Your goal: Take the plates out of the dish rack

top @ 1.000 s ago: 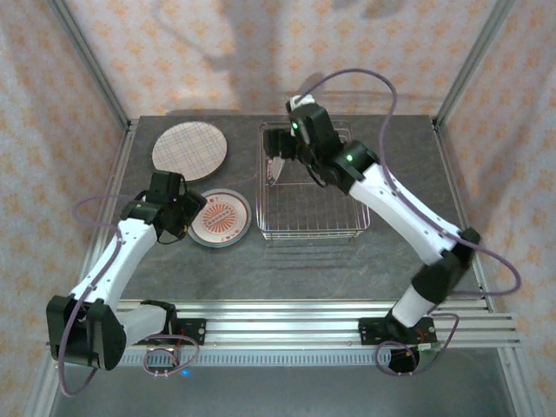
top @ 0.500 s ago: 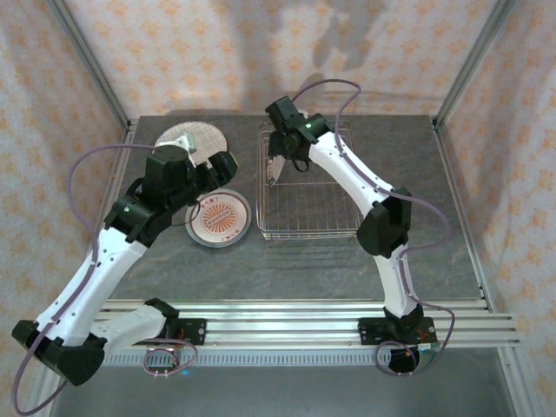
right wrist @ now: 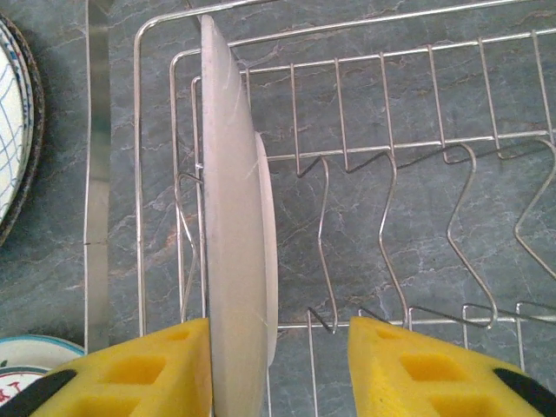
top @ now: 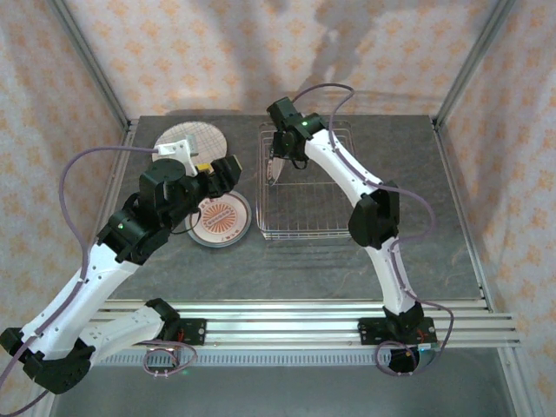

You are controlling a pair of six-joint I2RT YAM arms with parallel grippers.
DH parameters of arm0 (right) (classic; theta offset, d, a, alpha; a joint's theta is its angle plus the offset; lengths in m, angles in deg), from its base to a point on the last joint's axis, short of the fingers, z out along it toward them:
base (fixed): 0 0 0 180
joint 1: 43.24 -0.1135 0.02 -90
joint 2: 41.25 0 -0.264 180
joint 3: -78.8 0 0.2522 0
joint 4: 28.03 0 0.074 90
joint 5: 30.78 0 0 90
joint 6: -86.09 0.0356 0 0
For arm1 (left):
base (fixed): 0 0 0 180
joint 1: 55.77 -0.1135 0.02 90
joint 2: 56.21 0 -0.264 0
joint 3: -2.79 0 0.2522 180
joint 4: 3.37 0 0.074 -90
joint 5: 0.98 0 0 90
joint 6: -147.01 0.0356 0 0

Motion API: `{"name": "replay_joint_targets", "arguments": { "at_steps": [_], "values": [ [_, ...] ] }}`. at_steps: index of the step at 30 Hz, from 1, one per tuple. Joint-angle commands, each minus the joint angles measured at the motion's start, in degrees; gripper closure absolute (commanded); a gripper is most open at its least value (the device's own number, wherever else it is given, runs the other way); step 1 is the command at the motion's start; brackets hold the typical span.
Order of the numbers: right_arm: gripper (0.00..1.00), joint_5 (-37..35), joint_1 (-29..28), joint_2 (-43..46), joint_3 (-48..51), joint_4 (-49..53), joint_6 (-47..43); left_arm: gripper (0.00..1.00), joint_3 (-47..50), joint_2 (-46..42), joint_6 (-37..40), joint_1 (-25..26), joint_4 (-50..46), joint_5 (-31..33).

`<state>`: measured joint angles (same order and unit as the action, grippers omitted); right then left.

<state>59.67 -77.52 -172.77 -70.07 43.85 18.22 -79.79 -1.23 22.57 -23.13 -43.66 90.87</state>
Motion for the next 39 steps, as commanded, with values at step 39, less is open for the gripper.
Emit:
{"name": "replay_joint_targets", "arguments": {
  "at_steps": [39],
  "values": [
    [1.0, -20.8, -4.4, -3.0, -16.5, 6.2, 5.9, 0.16, 0.7, 1.1, 0.0, 1.1, 2.2, 2.2]
  ]
}}
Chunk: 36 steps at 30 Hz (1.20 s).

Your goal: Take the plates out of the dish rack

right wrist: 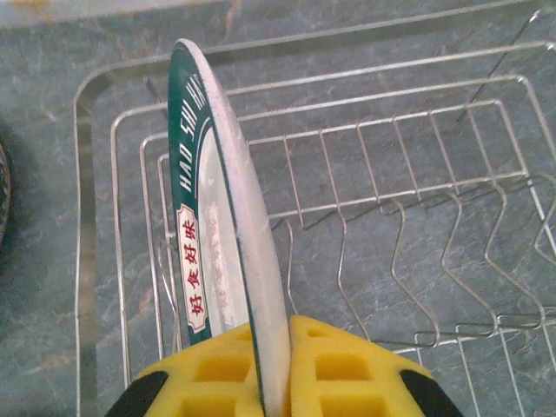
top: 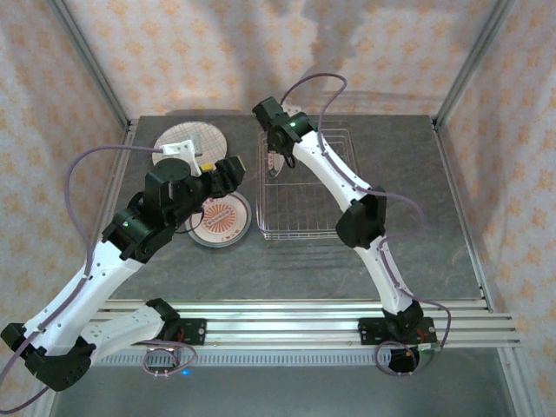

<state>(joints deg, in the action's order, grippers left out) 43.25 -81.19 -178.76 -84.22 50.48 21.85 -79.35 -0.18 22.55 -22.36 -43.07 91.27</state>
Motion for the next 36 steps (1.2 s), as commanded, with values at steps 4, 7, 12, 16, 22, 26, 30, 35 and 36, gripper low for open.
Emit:
{"name": "replay_joint_targets", "arguments": {
  "at_steps": [4, 7, 12, 16, 22, 26, 30, 35, 36],
  "values": [
    [1.0, -6.0, -0.9, 5.3, -2.1, 0.9, 2.5, 0.14, 0.1, -0.3, -0.6, 0.3, 2.3, 1.5],
    [1.0, -7.6, -1.0, 7.1, -2.0, 2.3, 2.5, 0.13, -0.6, -0.3, -1.0, 0.3, 3.3, 0.7],
    [1.0, -9.5, -1.0, 11.9, -0.4, 3.0, 2.3, 0.12, -3.0, 0.7, -1.9, 0.3, 4.2, -0.9],
    [1.0, -10.2, -0.8, 15.7, 0.3, 3.6, 1.4, 0.1, -3.8, 1.6, -3.5, 0.3, 5.7, -2.2],
    [1.0, -8.3, 0.5, 20.9, 0.6, 5.8, 1.3, 0.09, -5.7, 5.4, -7.6, 0.3, 8.0, -5.6],
    [1.0, -6.0, 2.3, 24.9, 1.3, 6.8, 1.2, 0.08, -6.7, 9.2, -11.8, 0.3, 11.2, -9.4],
    [1.0, -3.1, 4.4, 28.8, 2.4, 7.4, 1.6, 0.08, -7.9, 14.1, -17.2, 0.3, 14.6, -13.8],
    [1.0, 1.5, 7.1, 33.2, 4.5, 7.8, 2.6, 0.07, -9.2, 21.1, -25.8, 0.4, 20.0, -19.1],
    [1.0, 3.4, 8.0, 34.3, 5.5, 7.6, 3.0, 0.07, -9.7, 22.4, -27.2, 0.6, 21.2, -19.7]
  ]
}}
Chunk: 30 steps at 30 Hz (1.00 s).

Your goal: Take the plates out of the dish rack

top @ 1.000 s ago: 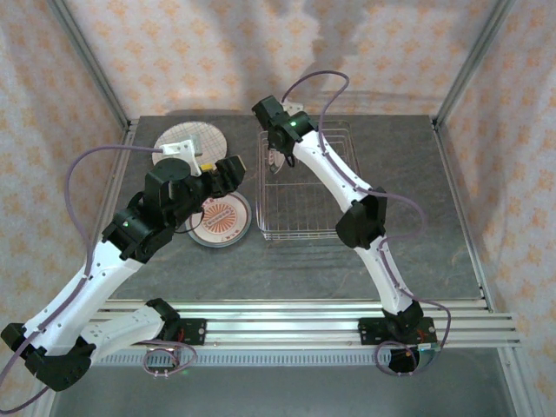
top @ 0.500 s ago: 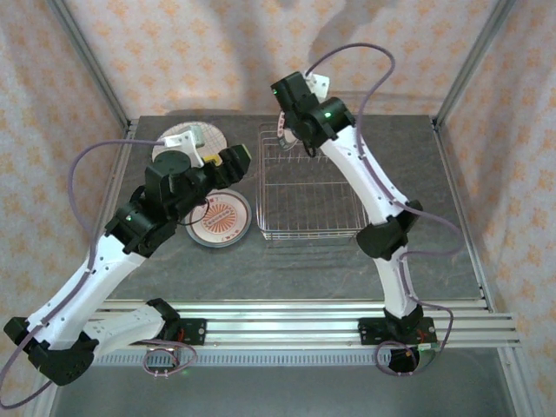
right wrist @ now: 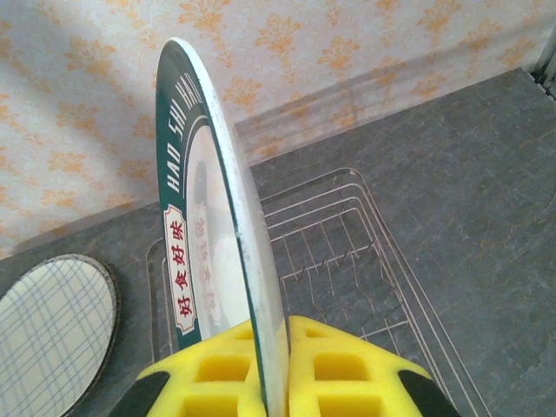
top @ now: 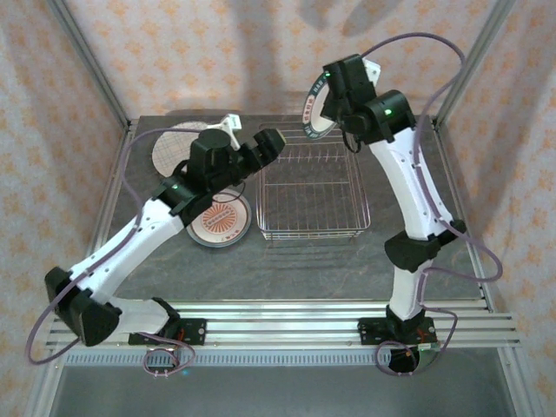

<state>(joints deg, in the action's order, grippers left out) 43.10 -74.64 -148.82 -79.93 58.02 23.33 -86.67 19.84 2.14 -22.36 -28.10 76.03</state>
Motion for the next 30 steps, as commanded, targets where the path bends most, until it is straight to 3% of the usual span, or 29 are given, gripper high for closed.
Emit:
{"name": "replay_joint_targets", "arguments": {
  "at_steps": [1, 13, 19, 30],
  "values": [
    [1.0, 5.0, 2.2, 5.3, 2.1, -0.1, 1.9, 0.07, -3.2, 3.6, -7.8, 0.7, 6.8, -4.9],
    [1.0, 21.6, 10.4, 12.2, 8.9, -2.1, 4.6, 0.11, -12.1, 18.5, -17.4, 3.3, 16.3, -9.9],
    [1.0, 27.1, 13.4, 14.8, 13.3, -3.8, 7.2, 0.23, -16.6, 24.0, -20.3, 3.8, 19.0, -11.5],
    [1.0, 38.3, 18.7, 19.3, 24.0, -10.6, 12.6, 0.47, -17.1, 25.8, -21.9, 3.8, 21.3, -10.9]
  ]
}}
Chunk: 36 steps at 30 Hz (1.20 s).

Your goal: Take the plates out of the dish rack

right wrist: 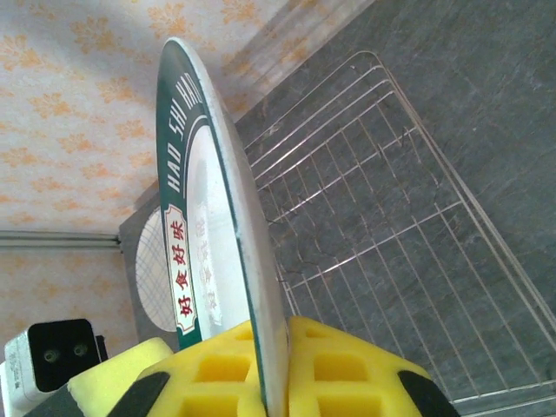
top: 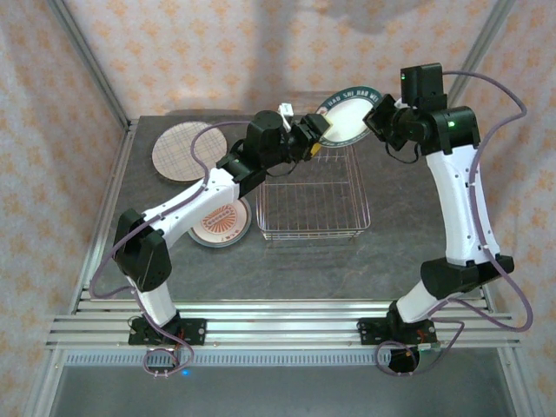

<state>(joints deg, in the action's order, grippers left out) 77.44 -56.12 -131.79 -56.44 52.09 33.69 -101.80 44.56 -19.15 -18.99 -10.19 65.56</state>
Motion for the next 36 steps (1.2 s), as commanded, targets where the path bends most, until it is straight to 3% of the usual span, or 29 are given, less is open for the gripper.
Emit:
{"name": "replay_joint_targets", "arguments": {
  "at_steps": [1, 7, 13, 36],
  "values": [
    [1.0, 4.5, 0.3, 2.5, 1.2, -5.0, 2.5, 0.49, -2.1, 1.3, -0.7, 0.4, 3.6, -0.5],
    [1.0, 6.0, 0.8, 3.7, 4.5, -7.4, 3.8, 0.5, -2.5, 1.5, -0.6, 0.4, 2.8, -0.7],
    [1.0, 6.1, 1.3, 4.4, 6.2, -7.7, 3.3, 0.66, -2.3, 1.0, -0.3, 0.4, 2.5, -0.6],
    [1.0, 9.4, 2.0, 6.5, 12.2, -11.1, 1.0, 0.67, 2.6, -3.1, 0.7, 0.2, 1.0, -0.9]
  ]
}}
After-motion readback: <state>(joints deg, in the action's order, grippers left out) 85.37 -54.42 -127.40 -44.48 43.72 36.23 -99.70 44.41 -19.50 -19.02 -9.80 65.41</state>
